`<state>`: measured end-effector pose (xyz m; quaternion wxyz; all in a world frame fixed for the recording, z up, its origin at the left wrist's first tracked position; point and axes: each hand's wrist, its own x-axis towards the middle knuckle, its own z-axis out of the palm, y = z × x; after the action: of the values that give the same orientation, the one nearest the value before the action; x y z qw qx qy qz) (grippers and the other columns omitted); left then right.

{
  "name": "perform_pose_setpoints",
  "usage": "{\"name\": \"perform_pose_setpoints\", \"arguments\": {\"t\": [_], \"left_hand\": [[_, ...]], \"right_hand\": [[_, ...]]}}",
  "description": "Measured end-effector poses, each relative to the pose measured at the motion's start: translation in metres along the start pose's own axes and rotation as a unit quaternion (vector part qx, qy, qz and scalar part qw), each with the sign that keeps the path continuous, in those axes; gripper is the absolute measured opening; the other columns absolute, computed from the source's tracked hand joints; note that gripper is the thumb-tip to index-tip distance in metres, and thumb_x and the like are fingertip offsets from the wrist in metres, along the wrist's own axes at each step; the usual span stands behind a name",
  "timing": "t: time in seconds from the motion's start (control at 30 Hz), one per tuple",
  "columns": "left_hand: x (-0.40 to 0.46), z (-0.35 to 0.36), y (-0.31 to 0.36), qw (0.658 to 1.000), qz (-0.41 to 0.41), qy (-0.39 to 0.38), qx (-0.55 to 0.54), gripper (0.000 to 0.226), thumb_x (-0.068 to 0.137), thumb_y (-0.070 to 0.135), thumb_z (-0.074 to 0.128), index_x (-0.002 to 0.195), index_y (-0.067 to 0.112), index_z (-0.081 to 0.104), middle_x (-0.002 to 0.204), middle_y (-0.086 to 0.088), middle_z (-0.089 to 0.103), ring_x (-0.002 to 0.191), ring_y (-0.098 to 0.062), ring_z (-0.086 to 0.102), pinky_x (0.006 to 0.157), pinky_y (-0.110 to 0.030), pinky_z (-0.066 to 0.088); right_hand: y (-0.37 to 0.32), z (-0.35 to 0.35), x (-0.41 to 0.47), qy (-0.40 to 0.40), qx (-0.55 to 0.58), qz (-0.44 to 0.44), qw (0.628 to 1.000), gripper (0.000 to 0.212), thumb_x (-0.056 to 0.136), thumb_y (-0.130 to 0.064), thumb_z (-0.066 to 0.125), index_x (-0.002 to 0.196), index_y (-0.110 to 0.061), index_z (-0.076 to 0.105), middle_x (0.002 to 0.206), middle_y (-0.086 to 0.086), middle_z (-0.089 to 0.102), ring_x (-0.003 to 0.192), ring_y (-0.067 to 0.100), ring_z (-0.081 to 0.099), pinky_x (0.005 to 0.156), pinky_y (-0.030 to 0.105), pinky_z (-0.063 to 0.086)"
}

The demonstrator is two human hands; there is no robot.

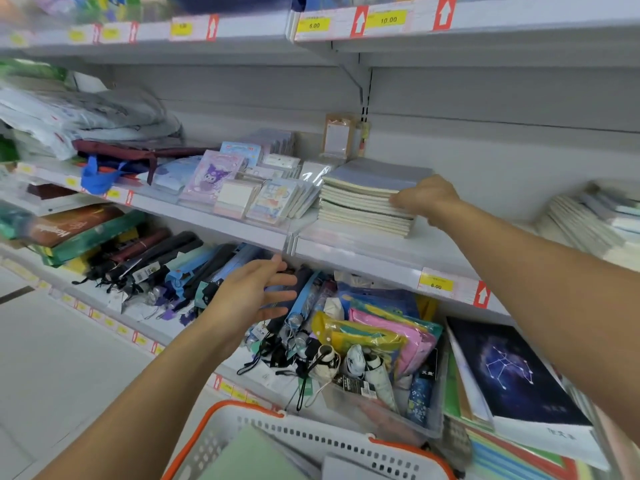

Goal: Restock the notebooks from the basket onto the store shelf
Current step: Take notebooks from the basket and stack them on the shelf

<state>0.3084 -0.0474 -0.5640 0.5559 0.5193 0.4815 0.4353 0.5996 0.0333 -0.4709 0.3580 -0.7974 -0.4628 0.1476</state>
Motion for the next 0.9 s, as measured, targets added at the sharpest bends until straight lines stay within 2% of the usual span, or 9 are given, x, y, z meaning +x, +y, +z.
{"name": "perform_pose_setpoints", "arguments": {"t": [0.07,0.13,0.2,0.27,0.33,0.4,0.57,0.73,0.9], "left_hand": [[-0.003,-0.007,-0.003,0.998,-0.025,0.0,0.052,0.031,0.097,0.043,0.054,0.112,0.018,0.063,0.104,-0.004,0.073,0.091,-0.022,0.072,0.072,-0.034,0.058],[-0.006,-0.02,-0.014,0.984,-0.053,-0.009,0.169,0.036,0.095,0.047,0.054,0.111,0.016,0.062,0.104,-0.005,0.072,0.092,-0.024,0.071,0.076,-0.036,0.058],[-0.01,-0.037,-0.03,0.939,-0.089,-0.05,0.328,0.043,0.095,0.053,0.051,0.111,0.014,0.061,0.103,-0.004,0.069,0.09,-0.022,0.069,0.076,-0.035,0.057],[-0.016,-0.055,-0.048,0.875,-0.161,-0.097,0.446,0.05,0.094,0.057,0.048,0.113,0.012,0.059,0.103,-0.004,0.068,0.087,-0.021,0.068,0.075,-0.034,0.056],[-0.022,-0.071,-0.063,0.819,-0.217,-0.13,0.515,0.058,0.093,0.059,0.047,0.117,0.008,0.059,0.102,-0.004,0.069,0.086,-0.02,0.068,0.079,-0.037,0.057],[-0.027,-0.085,-0.07,0.792,-0.234,-0.135,0.548,0.061,0.092,0.06,0.047,0.121,0.007,0.057,0.102,-0.002,0.068,0.087,-0.018,0.068,0.081,-0.037,0.057],[-0.036,-0.104,-0.069,0.804,-0.212,-0.129,0.54,0.059,0.093,0.06,0.044,0.124,0.011,0.056,0.107,-0.002,0.068,0.088,-0.015,0.067,0.083,-0.038,0.056],[-0.036,-0.106,-0.068,0.81,-0.201,-0.138,0.533,0.058,0.092,0.06,0.046,0.122,0.012,0.058,0.107,-0.002,0.069,0.091,-0.018,0.067,0.087,-0.04,0.056],[-0.035,-0.094,-0.064,0.81,-0.191,-0.153,0.532,0.055,0.092,0.062,0.043,0.117,0.015,0.058,0.109,-0.003,0.068,0.095,-0.021,0.067,0.087,-0.042,0.056]], "right_hand": [[0.005,0.006,-0.037,0.125,-0.061,-0.075,0.987,0.096,0.084,-0.049,0.071,0.152,-0.001,0.023,0.143,0.012,0.049,0.123,0.032,0.053,0.094,0.037,0.046],[0.02,0.037,-0.096,0.189,0.01,-0.219,0.957,0.074,0.084,-0.05,0.068,0.14,-0.01,0.042,0.119,0.01,0.063,0.106,0.027,0.06,0.085,0.037,0.047],[0.048,0.092,-0.152,0.054,0.033,-0.3,0.952,0.042,0.083,-0.05,0.069,0.107,-0.017,0.062,0.078,0.0,0.063,0.075,0.019,0.059,0.065,0.033,0.044],[0.089,0.162,-0.197,-0.192,-0.086,-0.253,0.944,0.05,0.079,-0.063,0.069,0.083,-0.014,0.064,0.068,0.001,0.058,0.069,0.021,0.057,0.058,0.032,0.038],[0.134,0.218,-0.234,-0.355,-0.177,-0.151,0.906,0.072,0.068,-0.074,0.071,0.093,-0.007,0.066,0.086,0.007,0.065,0.08,0.024,0.061,0.062,0.033,0.044],[0.175,0.252,-0.259,-0.396,-0.187,-0.048,0.898,0.089,0.057,-0.074,0.079,0.112,-0.008,0.056,0.102,0.001,0.06,0.091,0.021,0.059,0.064,0.032,0.048],[0.219,0.28,-0.288,-0.359,-0.286,-0.022,0.888,0.107,0.05,-0.068,0.086,0.131,-0.014,0.044,0.132,0.008,0.039,0.123,0.032,0.043,0.091,0.046,0.05],[0.216,0.281,-0.273,-0.354,-0.275,-0.021,0.894,0.082,0.061,-0.048,0.091,0.122,-0.01,0.051,0.125,0.01,0.048,0.112,0.031,0.056,0.082,0.035,0.051],[0.216,0.265,-0.253,-0.441,-0.171,0.071,0.878,0.058,0.069,-0.026,0.09,0.111,-0.003,0.058,0.108,0.009,0.064,0.096,0.024,0.063,0.073,0.027,0.051]]}}
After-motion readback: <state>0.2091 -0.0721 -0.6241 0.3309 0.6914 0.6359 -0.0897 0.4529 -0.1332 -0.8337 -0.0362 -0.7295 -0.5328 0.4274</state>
